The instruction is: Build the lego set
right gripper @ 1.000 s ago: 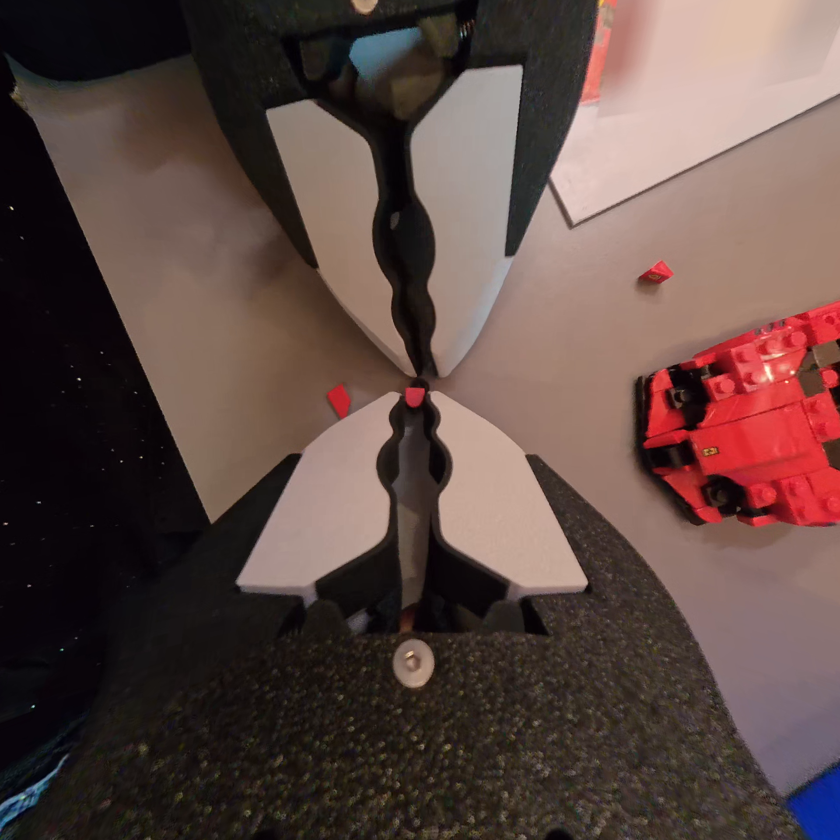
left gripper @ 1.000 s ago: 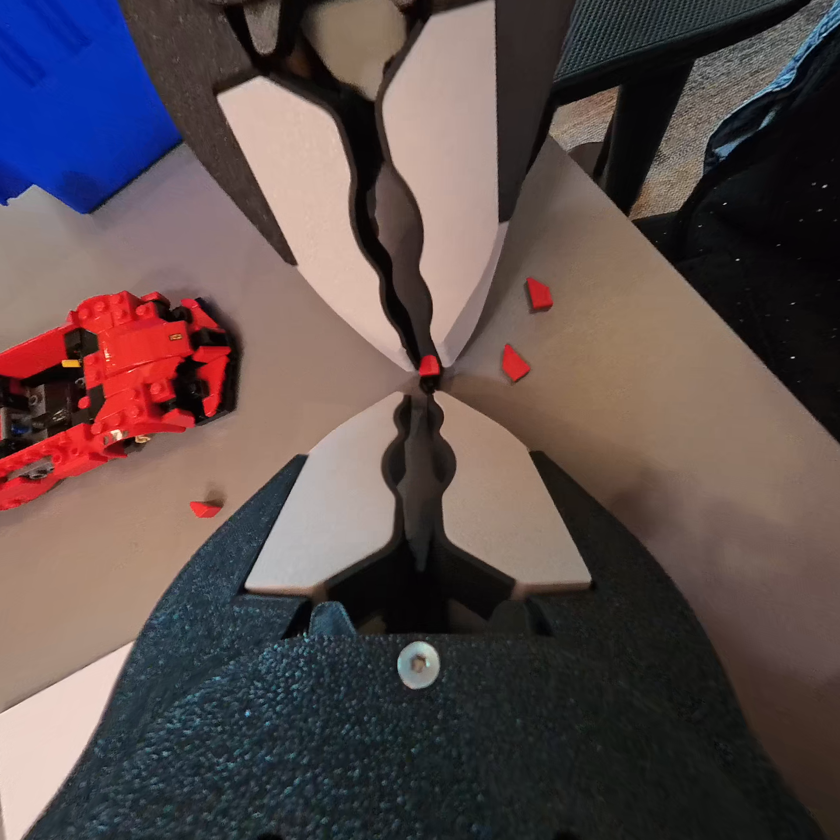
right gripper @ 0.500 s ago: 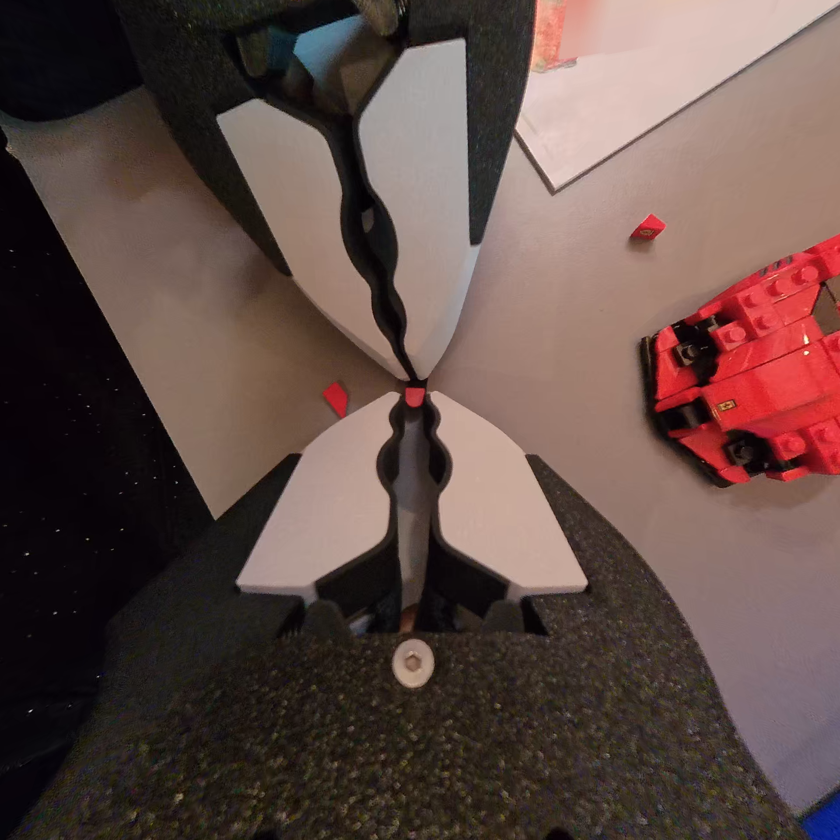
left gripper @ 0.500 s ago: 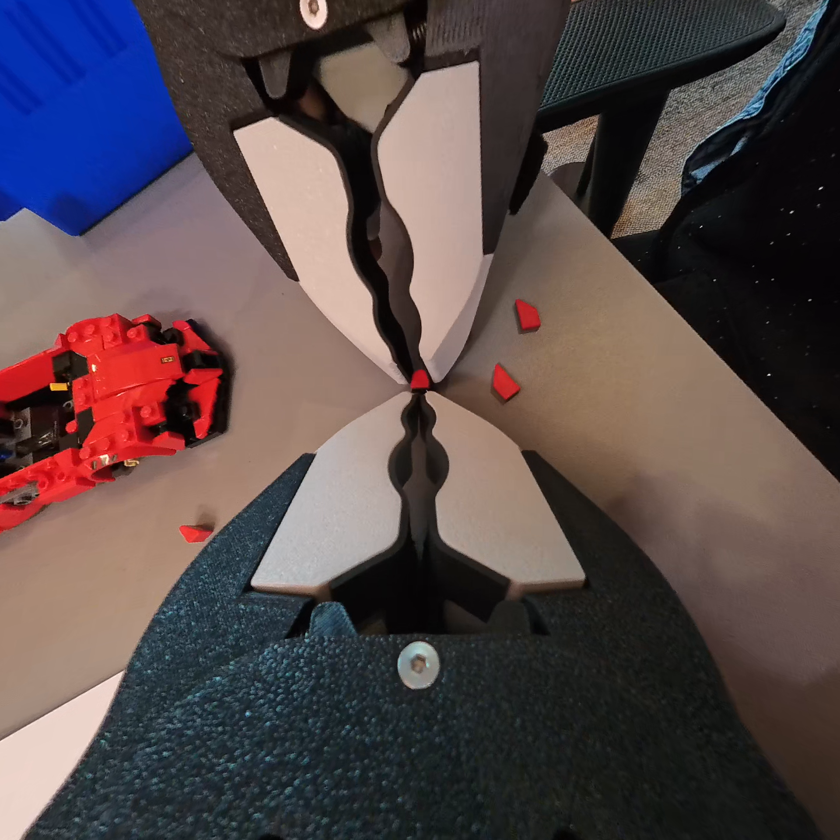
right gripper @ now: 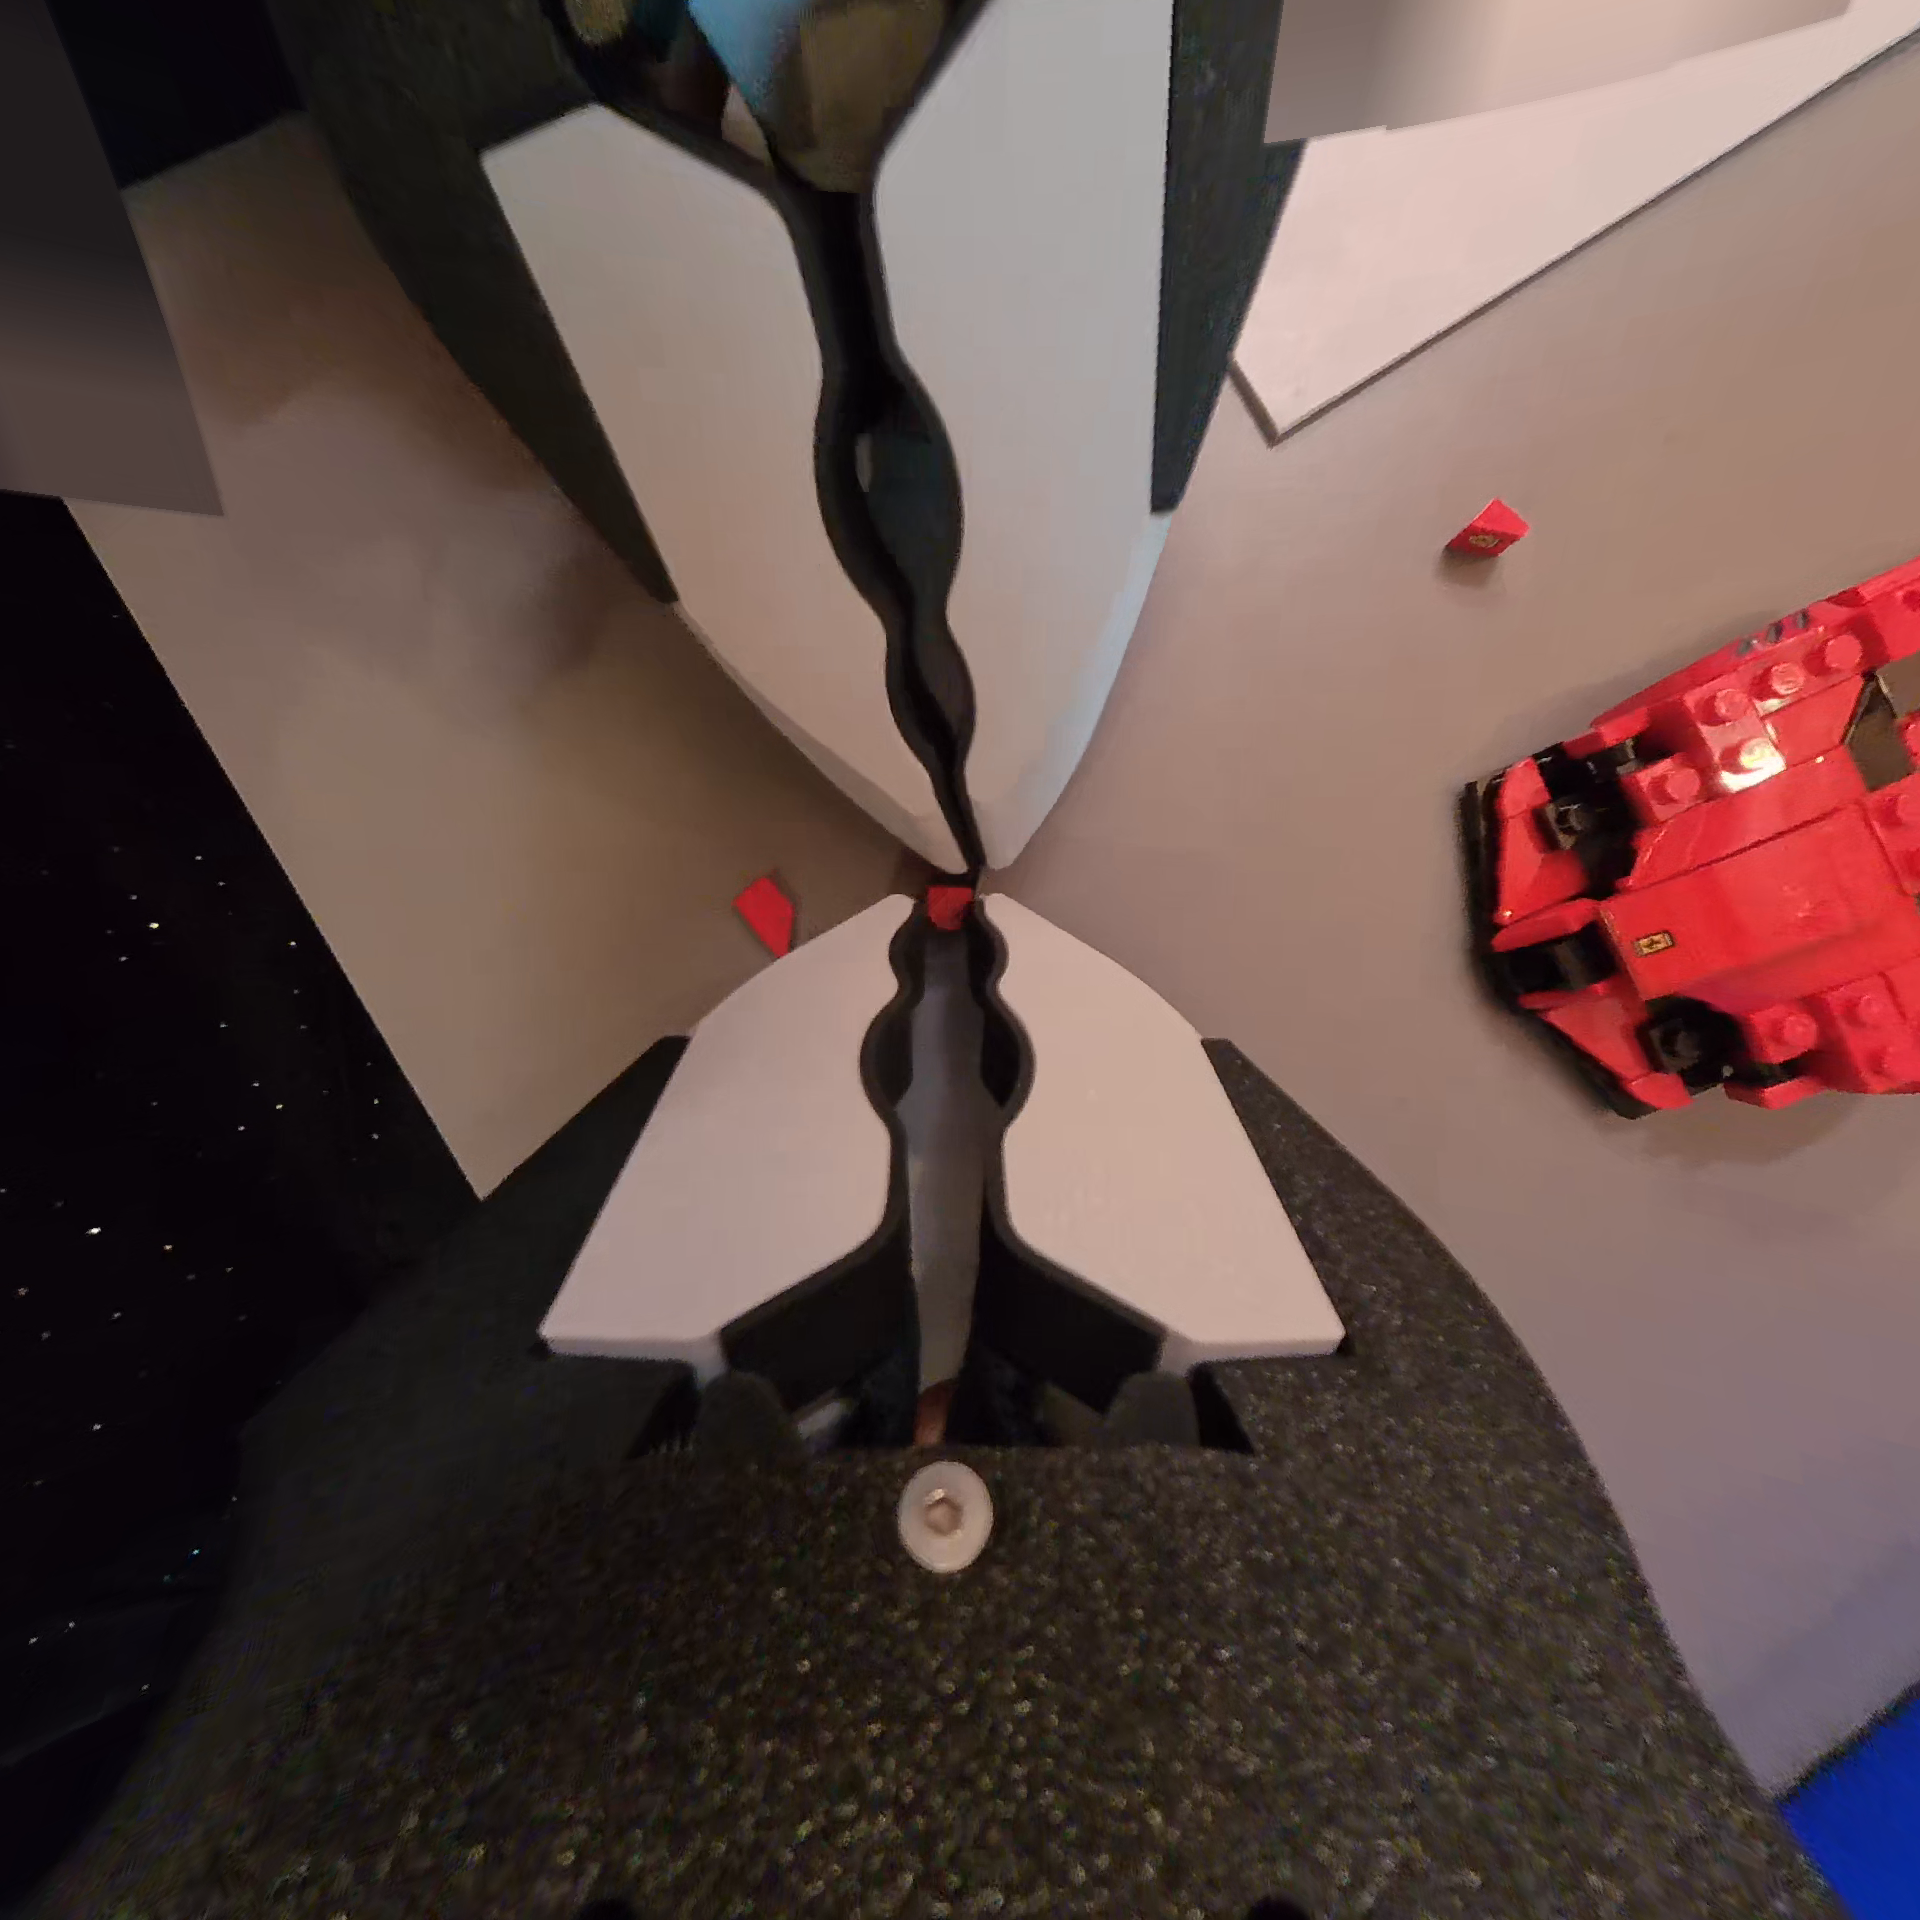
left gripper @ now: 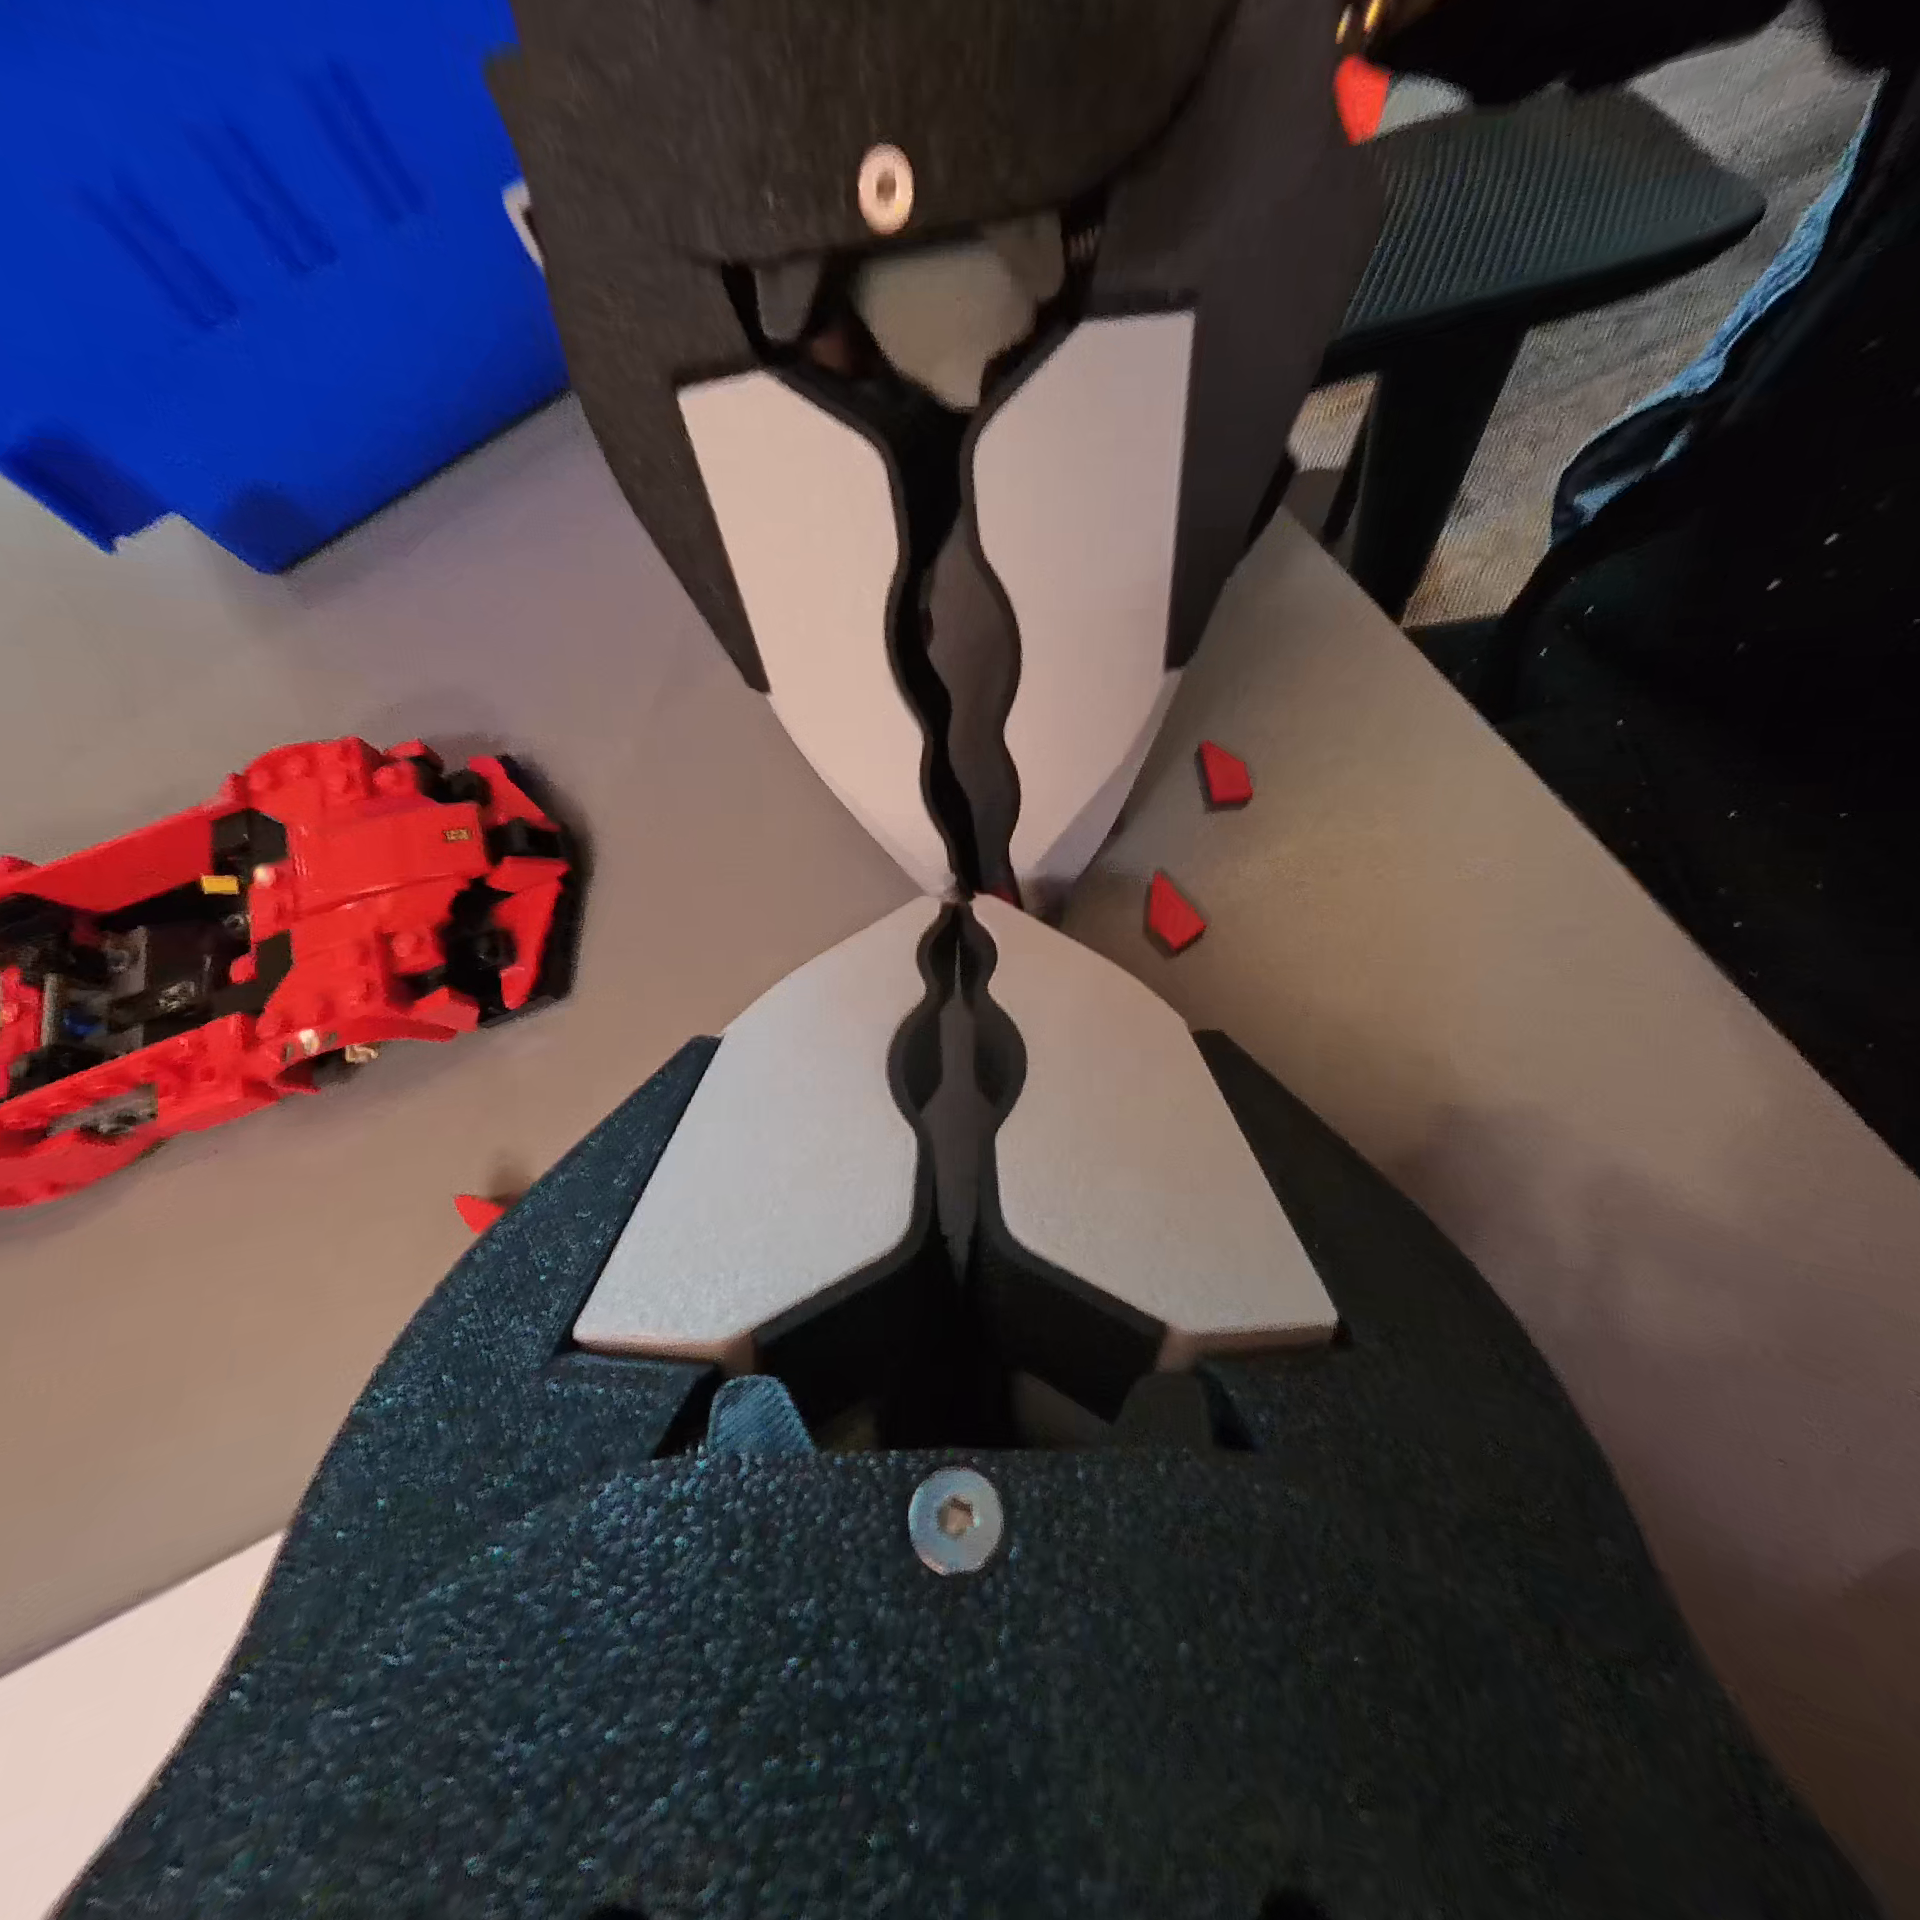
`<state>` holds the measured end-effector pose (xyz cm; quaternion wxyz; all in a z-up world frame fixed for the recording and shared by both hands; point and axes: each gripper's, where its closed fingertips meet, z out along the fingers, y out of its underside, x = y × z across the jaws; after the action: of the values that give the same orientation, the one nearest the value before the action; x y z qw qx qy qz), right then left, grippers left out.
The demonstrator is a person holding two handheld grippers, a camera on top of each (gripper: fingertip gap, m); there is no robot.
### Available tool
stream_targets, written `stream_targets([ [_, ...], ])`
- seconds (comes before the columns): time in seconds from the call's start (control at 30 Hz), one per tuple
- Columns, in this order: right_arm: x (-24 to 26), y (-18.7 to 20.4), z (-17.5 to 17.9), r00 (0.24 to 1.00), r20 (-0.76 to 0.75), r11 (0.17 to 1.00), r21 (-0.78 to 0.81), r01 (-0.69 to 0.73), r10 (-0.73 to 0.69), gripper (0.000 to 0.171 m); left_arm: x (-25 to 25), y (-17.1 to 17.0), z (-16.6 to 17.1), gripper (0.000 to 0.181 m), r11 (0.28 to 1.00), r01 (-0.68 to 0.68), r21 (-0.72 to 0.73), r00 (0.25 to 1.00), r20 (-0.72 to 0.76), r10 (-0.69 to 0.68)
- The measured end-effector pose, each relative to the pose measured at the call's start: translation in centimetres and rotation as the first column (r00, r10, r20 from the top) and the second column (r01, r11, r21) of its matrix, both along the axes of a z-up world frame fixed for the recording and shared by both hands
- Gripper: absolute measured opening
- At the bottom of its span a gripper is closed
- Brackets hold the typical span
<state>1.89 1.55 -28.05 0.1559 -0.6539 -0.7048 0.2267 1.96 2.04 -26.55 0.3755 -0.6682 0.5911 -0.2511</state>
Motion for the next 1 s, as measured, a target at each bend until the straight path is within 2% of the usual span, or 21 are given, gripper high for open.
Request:
stream_targets([
  [0.03,0.0,0.0,0.0,1.000,-0.006,1.000,-0.006,0.002,-0.002,0.007,0.2,-0.1,0.3,0.000,1.000,0.013,0.006,1.000,0.024,-0.013],
  [0.33,0.1,0.0,-0.1,0.999,-0.043,0.999,-0.032,0.006,-0.008,0.008,0.6,-0.6,-0.8,0.000,0.997,0.074,0.038,0.996,-0.051,-0.072],
  [0.73,0.5,0.0,0.0,0.993,-0.117,0.998,-0.058,0.003,-0.010,0.013,0.6,-0.5,-1.1,0.000,0.998,0.063,0.025,0.996,-0.067,-0.062],
  [1.0,-0.1,0.4,0.9,0.989,-0.146,0.999,0.042,-0.025,0.031,0.005,0.6,-0.5,-1.1,0.000,0.998,0.059,0.021,0.996,-0.067,-0.057],
])
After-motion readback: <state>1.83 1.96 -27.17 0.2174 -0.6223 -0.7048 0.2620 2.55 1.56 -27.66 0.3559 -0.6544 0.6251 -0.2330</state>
